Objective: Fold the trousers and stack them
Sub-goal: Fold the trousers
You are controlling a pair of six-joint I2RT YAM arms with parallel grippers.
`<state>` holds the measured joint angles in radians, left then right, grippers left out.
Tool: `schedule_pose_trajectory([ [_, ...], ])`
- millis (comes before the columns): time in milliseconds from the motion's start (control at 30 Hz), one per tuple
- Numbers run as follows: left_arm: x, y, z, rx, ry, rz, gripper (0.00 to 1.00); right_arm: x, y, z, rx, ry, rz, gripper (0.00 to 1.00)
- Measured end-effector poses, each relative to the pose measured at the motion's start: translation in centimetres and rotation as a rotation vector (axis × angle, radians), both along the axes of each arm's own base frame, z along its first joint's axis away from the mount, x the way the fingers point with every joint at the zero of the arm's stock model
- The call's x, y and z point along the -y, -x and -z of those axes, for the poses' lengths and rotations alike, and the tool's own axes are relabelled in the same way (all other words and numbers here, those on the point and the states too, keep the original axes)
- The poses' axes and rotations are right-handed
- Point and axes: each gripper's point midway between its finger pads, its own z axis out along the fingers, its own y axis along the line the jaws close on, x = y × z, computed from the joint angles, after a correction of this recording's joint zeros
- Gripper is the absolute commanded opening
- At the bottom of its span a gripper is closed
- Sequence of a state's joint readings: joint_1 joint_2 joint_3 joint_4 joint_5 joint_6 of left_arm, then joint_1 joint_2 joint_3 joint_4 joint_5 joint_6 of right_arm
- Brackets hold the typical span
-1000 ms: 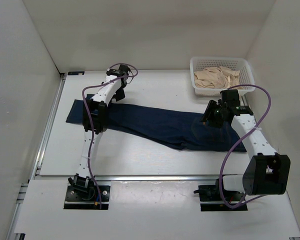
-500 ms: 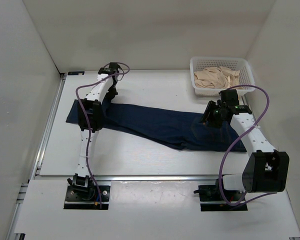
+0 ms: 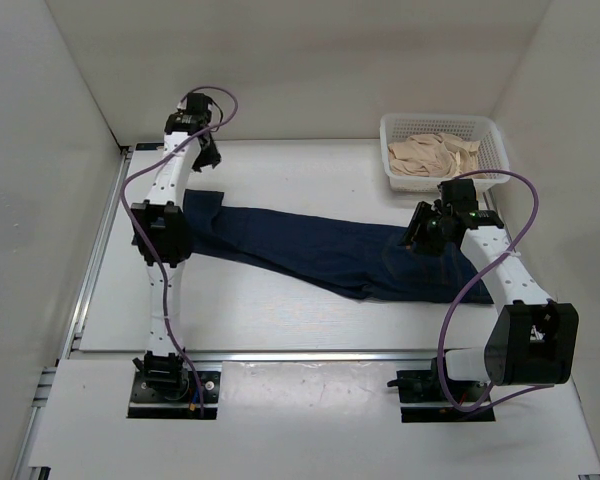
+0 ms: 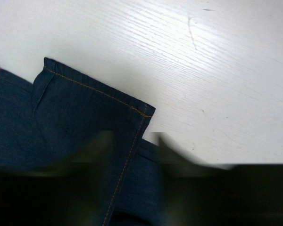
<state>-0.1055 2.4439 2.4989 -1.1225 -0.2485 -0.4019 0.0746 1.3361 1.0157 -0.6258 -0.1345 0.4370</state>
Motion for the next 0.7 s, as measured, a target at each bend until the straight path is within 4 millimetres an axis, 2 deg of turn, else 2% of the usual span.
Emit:
schedule_pose_trajectory([
  [33,0.1,-0.1,-0.5,0.012,-0.007,0.009,0.85,0.0,0.0,0.0,0.0,0.0,0.0,0.53],
  [67,0.3,-0.2,-0.9,0.024,-0.009,0.01,0.94,0.0,0.0,0.1,-0.002,0.0,0.0,0.55],
  [100,0.4,-0.3,-1.0,0.027,-0.014,0.013,0.96,0.0,0.1,0.2,-0.005,0.0,0.0,0.55],
  [133,0.6,-0.2,-0.7,0.02,-0.018,0.012,0.96,0.0,0.2,0.4,-0.009,0.0,0.0,0.55],
  [200,0.7,-0.2,0.4,-0.002,-0.026,0.01,0.88,0.0,0.4,0.6,-0.017,0.001,0.0,0.55],
  [267,0.9,-0.2,2.4,-0.039,-0.033,0.011,0.79,0.0,0.4,0.6,-0.017,0.001,0.0,0.55],
  [367,1.2,0.3,5.8,-0.109,-0.049,0.015,0.78,0.0,0.4,0.6,-0.017,0.001,0.0,0.55],
  [500,1.2,1.2,9.1,-0.187,-0.074,0.018,0.75,0.0,0.4,0.6,-0.018,-0.002,-0.002,0.55],
  [567,1.1,1.5,9.9,-0.21,-0.083,0.019,0.85,-0.1,0.4,0.6,-0.019,-0.003,-0.003,0.55],
  [700,0.8,1.6,9.9,-0.215,-0.103,0.014,0.79,-0.1,0.3,0.8,-0.023,-0.005,-0.004,0.55],
])
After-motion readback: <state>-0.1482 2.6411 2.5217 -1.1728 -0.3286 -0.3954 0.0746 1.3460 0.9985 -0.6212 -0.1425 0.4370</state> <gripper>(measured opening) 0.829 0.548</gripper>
